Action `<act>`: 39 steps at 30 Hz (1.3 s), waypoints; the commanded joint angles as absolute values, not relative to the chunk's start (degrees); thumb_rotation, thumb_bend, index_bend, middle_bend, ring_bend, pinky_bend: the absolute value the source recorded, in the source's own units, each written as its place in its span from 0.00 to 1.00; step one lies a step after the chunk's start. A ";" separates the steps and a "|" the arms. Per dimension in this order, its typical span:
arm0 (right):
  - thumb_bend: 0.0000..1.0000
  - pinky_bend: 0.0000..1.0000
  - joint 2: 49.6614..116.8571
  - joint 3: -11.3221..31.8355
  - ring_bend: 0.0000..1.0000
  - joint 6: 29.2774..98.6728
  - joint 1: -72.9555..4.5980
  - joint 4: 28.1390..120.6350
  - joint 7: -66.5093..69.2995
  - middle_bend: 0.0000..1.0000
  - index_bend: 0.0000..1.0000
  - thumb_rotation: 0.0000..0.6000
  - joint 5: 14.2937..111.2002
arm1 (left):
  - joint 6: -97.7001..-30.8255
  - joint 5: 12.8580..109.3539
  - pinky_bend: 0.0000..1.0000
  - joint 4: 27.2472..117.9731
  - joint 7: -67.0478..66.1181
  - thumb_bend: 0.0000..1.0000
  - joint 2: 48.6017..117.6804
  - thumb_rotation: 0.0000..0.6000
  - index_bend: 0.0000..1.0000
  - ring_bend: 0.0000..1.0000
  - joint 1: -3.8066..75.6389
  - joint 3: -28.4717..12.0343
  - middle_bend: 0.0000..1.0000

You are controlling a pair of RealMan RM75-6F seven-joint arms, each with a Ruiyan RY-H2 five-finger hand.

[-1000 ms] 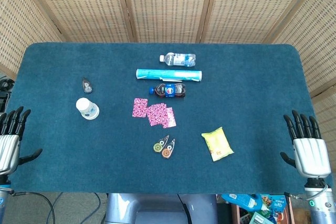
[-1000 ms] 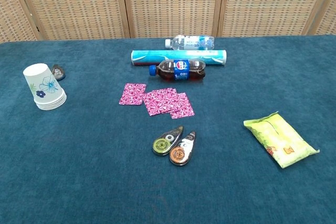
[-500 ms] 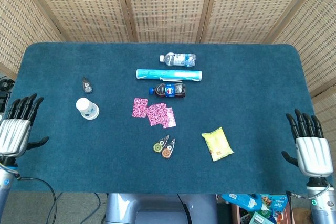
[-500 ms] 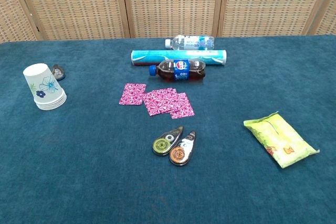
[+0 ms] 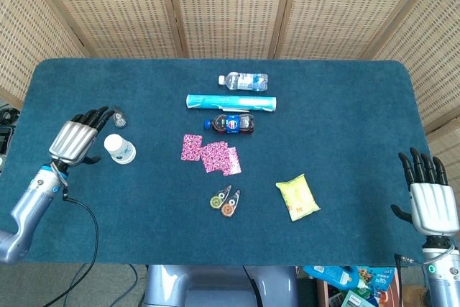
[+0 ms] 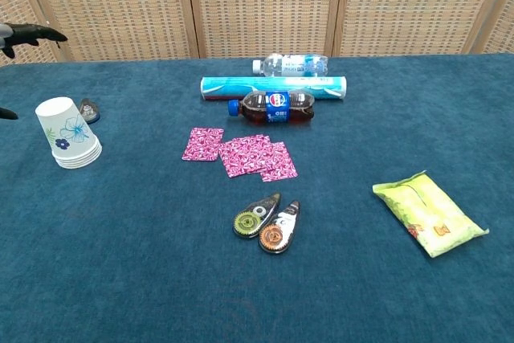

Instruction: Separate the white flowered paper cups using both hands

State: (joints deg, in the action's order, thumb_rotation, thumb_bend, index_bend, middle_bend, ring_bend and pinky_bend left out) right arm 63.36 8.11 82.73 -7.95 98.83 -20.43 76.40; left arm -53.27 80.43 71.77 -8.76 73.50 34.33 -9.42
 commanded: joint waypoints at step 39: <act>0.00 0.00 63.09 9.03 0.00 81.36 -8.75 97.63 -18.03 0.00 0.00 1.00 72.99 | -52.96 78.94 0.48 59.32 -0.49 0.12 81.94 1.00 0.51 0.48 38.02 -7.95 0.48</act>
